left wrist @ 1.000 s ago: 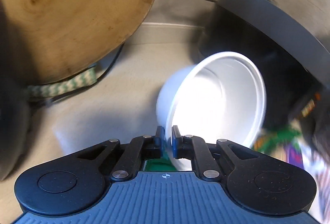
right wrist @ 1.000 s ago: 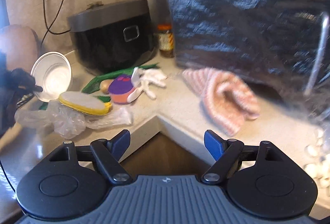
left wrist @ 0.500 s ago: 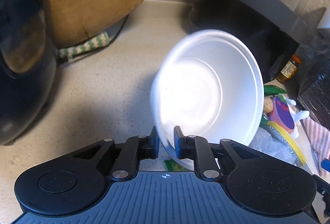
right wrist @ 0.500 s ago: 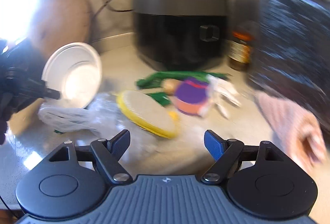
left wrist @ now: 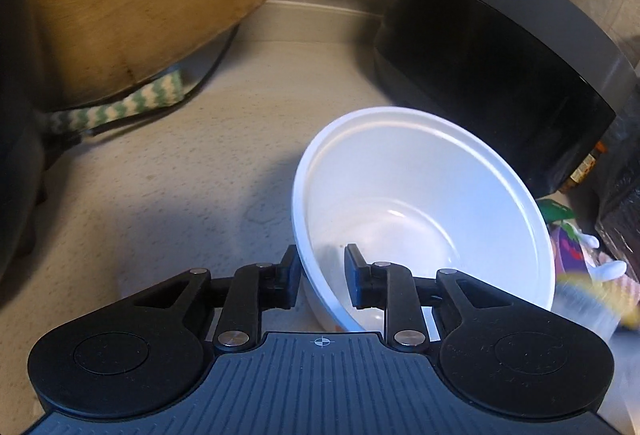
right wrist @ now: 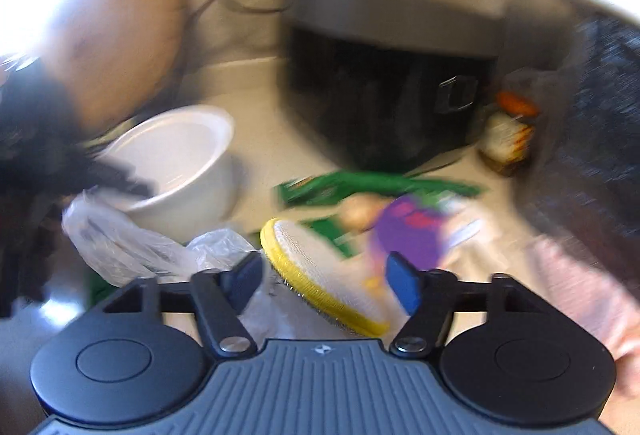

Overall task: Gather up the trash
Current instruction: 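Grasp the clear plastic bag with the right gripper while the left holds the bowl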

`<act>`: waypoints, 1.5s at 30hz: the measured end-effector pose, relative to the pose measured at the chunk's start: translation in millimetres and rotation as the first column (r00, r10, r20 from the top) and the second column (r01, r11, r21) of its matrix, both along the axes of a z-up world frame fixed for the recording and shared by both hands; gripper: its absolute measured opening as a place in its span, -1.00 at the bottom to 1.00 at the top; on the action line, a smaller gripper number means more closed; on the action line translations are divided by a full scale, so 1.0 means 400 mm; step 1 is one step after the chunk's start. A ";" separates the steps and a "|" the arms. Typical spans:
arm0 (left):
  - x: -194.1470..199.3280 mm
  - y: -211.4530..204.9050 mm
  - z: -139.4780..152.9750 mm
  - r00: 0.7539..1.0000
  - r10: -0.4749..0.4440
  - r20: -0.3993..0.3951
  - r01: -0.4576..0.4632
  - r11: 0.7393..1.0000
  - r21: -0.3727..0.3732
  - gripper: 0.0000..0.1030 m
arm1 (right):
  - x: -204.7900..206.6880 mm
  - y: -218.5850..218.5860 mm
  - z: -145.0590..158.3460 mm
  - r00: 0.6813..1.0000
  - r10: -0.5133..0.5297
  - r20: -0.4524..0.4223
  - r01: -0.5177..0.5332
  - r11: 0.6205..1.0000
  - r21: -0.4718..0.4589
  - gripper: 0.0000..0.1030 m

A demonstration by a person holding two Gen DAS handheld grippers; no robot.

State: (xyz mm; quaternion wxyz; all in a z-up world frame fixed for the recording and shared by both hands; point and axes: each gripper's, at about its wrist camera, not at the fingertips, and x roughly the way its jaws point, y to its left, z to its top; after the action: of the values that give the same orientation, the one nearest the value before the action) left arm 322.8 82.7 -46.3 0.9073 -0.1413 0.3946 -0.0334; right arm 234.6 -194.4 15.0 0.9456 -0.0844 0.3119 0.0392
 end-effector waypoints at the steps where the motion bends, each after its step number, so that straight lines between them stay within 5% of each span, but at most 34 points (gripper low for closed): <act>1: 0.002 -0.002 0.000 1.000 -0.005 0.001 0.005 1.000 0.000 -0.48 | 0.002 -0.011 0.009 0.998 -0.047 0.031 0.048 0.999 -0.021 0.21; 4: 0.008 0.000 -0.002 1.000 -0.018 0.000 0.018 1.000 -0.014 -0.48 | -0.018 -0.053 0.032 0.996 -0.076 0.050 0.073 0.995 0.061 0.24; 7: 0.009 -0.003 -0.005 1.000 -0.027 -0.004 0.027 1.000 -0.006 -0.48 | -0.056 -0.078 0.028 0.998 -0.054 0.037 0.049 0.989 0.142 0.53; 13: 0.009 -0.004 -0.007 0.999 -0.034 -0.011 0.034 0.999 0.003 -0.48 | -0.108 -0.067 -0.024 1.000 0.017 0.008 -0.019 0.980 0.197 0.54; 17: 0.012 -0.003 -0.016 0.998 -0.064 -0.016 0.063 0.998 -0.020 -0.49 | -0.110 -0.020 -0.057 0.997 0.073 0.014 -0.074 0.987 0.143 0.61; 22: 0.007 0.014 -0.026 0.996 -0.089 -0.030 0.086 0.992 -0.095 -0.76 | -0.076 0.038 -0.108 0.992 0.123 -0.015 -0.123 0.991 0.053 0.61; 30: -0.035 0.053 0.012 0.992 -0.079 0.094 0.091 0.988 -0.128 -0.77 | -0.018 0.069 -0.164 0.992 0.081 -0.094 -0.080 0.997 0.016 0.65; 31: -0.041 0.053 0.019 0.991 -0.081 0.108 0.094 0.987 -0.127 -0.77 | -0.012 0.067 -0.162 0.991 0.075 -0.107 -0.072 0.997 0.032 0.62; 32: -0.050 0.051 0.031 0.990 -0.081 0.120 0.095 0.988 -0.122 -0.77 | -0.009 0.066 -0.156 0.991 0.069 -0.118 -0.063 0.997 0.052 0.38; 33: -0.057 0.050 0.041 0.988 -0.082 0.132 0.097 0.989 -0.115 -0.77 | -0.006 0.066 -0.148 0.989 0.067 -0.134 -0.059 0.996 0.069 -0.09; 36: -0.082 0.050 0.080 0.982 -0.077 0.172 0.092 0.992 -0.083 -0.77 | -0.021 0.066 -0.109 0.983 0.095 -0.160 -0.071 0.987 0.146 -0.54; 45: -0.265 0.040 0.201 0.953 0.046 0.298 -0.061 0.997 0.043 -0.77 | -0.198 0.013 0.016 0.957 0.286 -0.053 -0.241 0.883 0.402 -0.63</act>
State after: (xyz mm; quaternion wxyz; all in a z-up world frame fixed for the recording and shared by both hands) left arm 216.8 98.9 34.2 0.9601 -0.1220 0.2507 -0.0195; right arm 155.5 -189.1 21.4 0.9102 0.0668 0.3354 0.2335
